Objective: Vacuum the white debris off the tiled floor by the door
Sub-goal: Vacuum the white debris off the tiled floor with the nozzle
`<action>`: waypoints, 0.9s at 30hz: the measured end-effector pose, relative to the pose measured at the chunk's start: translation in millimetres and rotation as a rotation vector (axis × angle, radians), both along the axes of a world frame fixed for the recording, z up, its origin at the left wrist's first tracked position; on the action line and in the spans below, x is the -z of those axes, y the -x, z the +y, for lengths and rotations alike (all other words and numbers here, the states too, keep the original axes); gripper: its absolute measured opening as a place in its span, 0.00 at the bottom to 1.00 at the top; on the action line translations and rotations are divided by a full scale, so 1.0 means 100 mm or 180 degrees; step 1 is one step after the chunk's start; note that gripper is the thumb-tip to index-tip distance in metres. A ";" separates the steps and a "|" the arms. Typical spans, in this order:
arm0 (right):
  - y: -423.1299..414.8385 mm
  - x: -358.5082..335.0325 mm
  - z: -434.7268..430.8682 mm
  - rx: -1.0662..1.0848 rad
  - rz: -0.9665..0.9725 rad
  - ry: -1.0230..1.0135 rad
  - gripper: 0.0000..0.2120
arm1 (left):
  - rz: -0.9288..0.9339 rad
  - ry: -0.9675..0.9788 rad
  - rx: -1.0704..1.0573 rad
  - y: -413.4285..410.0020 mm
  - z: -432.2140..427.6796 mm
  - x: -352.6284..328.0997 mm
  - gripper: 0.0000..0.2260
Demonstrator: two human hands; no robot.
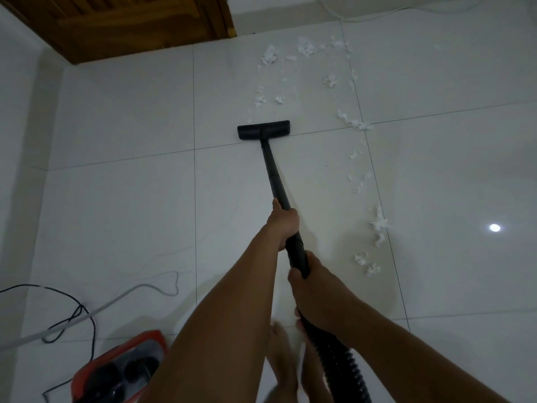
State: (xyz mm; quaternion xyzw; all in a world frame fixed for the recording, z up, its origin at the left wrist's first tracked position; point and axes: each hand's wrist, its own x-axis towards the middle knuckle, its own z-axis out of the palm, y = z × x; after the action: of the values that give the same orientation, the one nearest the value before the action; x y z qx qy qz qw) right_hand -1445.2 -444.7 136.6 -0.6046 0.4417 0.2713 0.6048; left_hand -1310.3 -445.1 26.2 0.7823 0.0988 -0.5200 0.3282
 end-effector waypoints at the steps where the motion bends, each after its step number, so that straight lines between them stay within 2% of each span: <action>1: -0.05 -0.01 -0.02 -0.0001 0.0012 -0.0011 0.18 | 0.0010 -0.0010 0.0013 -0.06 -0.01 -0.01 0.31; 5: -0.27 -0.12 -0.06 0.0286 0.0048 -0.0267 0.18 | 0.0038 -0.0001 0.0060 -0.28 -0.05 -0.08 0.31; 13: -0.86 -0.12 -0.11 0.0588 0.0225 -0.0197 0.18 | 0.0034 0.0007 0.0145 -0.85 -0.17 -0.02 0.30; 22: -1.72 -0.07 -0.12 0.0451 0.0155 0.0148 0.18 | -0.0006 0.0024 0.0417 -1.71 -0.28 0.03 0.30; 27: -1.97 0.01 -0.11 0.0556 0.0137 0.0125 0.18 | -0.0107 -0.0030 0.0592 -1.95 -0.31 0.07 0.30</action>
State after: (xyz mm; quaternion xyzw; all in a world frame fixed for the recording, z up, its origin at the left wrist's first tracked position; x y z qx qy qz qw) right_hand -1248.2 -455.3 135.4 -0.5695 0.5109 0.2218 0.6045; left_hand -1115.7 -476.3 19.2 0.7983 0.0227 -0.5345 0.2765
